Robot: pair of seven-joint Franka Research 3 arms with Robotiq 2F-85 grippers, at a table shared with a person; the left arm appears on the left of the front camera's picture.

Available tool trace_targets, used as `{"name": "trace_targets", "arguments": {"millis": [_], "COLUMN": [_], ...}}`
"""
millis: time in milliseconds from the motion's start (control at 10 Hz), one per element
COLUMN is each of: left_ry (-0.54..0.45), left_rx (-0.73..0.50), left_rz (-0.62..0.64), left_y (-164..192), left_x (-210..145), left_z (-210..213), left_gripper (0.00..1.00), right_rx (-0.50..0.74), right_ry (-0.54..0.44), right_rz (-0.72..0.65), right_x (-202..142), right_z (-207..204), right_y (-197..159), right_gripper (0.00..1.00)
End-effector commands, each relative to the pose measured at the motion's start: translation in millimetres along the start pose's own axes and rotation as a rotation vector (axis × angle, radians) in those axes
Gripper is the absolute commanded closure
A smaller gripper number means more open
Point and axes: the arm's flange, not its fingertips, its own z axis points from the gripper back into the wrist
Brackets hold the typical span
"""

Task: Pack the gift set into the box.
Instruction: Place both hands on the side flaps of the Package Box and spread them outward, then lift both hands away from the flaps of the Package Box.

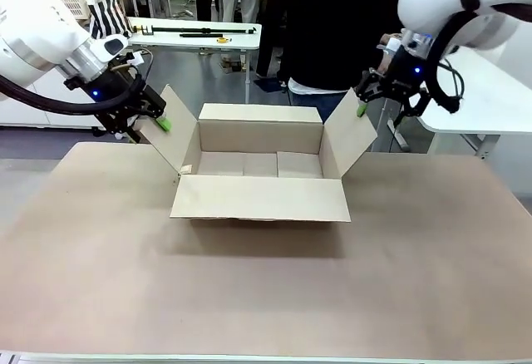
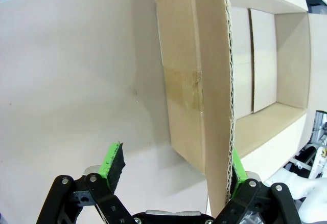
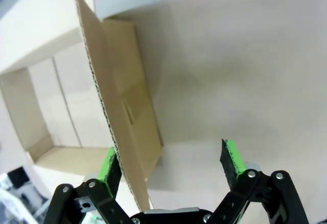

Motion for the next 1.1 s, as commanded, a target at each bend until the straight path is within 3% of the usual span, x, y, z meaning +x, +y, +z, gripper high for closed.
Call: {"name": "trace_targets", "arguments": {"millis": [0, 200, 300, 1000], "left_ry": [-0.003, -0.003, -0.003, -0.003], "left_rx": [0.015, 0.015, 0.015, 0.015], "left_rz": [0.000, 0.000, 0.000, 0.000], "left_y": [0, 0, 0, 0], "left_x": [-2, -2, -2, -2], "left_z": [0, 0, 0, 0], "left_gripper": [0.00, 0.00, 0.00, 0.00], "right_rx": [0.143, 0.299, 0.145, 0.145], "right_ry": [0.065, 0.026, 0.053, 0.053], "right_rz": [0.018, 0.038, 0.009, 0.009], "right_x": [-6, -8, -2, -2], "right_z": [-23, -32, -22, -22], "right_y": [-26, -42, -24, -24], "right_gripper": [0.00, 0.00, 0.00, 0.00]}}
